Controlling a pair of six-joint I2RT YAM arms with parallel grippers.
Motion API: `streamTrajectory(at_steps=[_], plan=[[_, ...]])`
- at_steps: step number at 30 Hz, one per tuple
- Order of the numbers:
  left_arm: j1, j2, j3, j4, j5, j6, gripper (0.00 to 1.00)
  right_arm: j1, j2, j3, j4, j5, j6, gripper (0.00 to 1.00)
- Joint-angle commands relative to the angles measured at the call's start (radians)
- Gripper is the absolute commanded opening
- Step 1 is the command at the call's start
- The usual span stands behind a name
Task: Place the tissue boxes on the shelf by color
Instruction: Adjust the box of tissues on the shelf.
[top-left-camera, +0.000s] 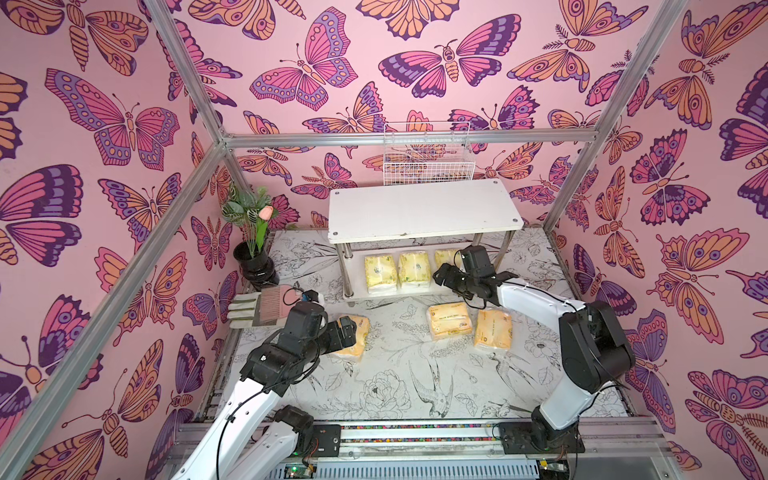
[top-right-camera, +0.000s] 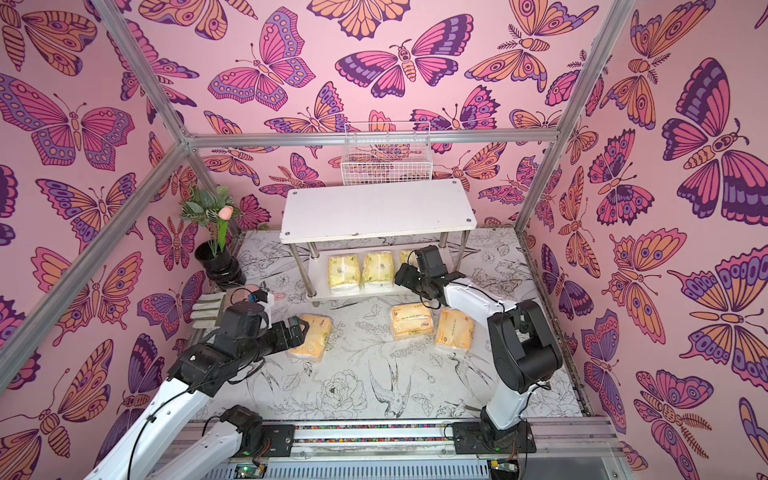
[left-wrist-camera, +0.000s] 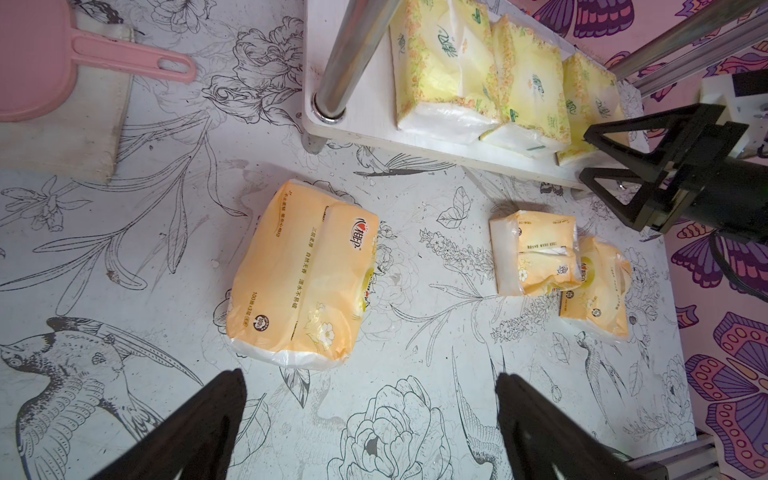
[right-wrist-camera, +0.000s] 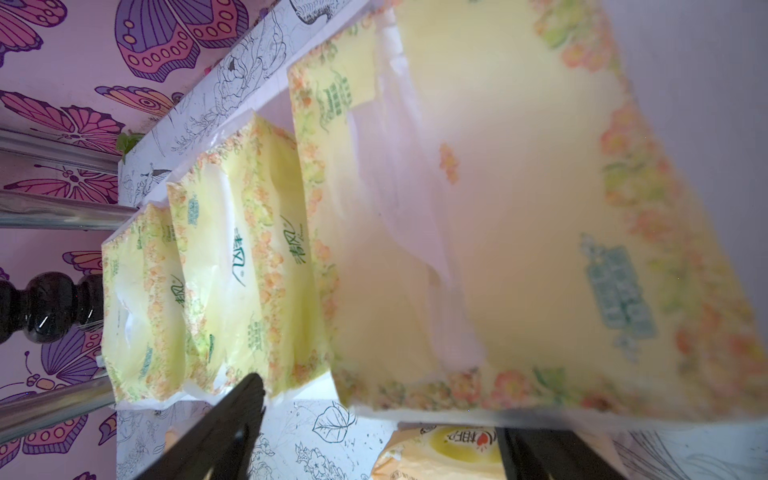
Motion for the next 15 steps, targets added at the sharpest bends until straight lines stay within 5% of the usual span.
streamTrajectory(at_steps=[1,9,15], plan=[[0.006,-0.012,-0.017,-0.018,0.008,-0.005,1.0,-0.003,0.015,0.023,0.008,-0.005,-0.015,0.88],[0.019,0.01,-0.025,-0.009,-0.026,0.021,1.0,0.031,-0.127,-0.064,0.037,-0.12,-0.014,0.87],[0.133,0.12,-0.011,0.003,-0.019,0.065,1.0,0.156,-0.302,-0.217,0.102,-0.109,0.022,0.88]])
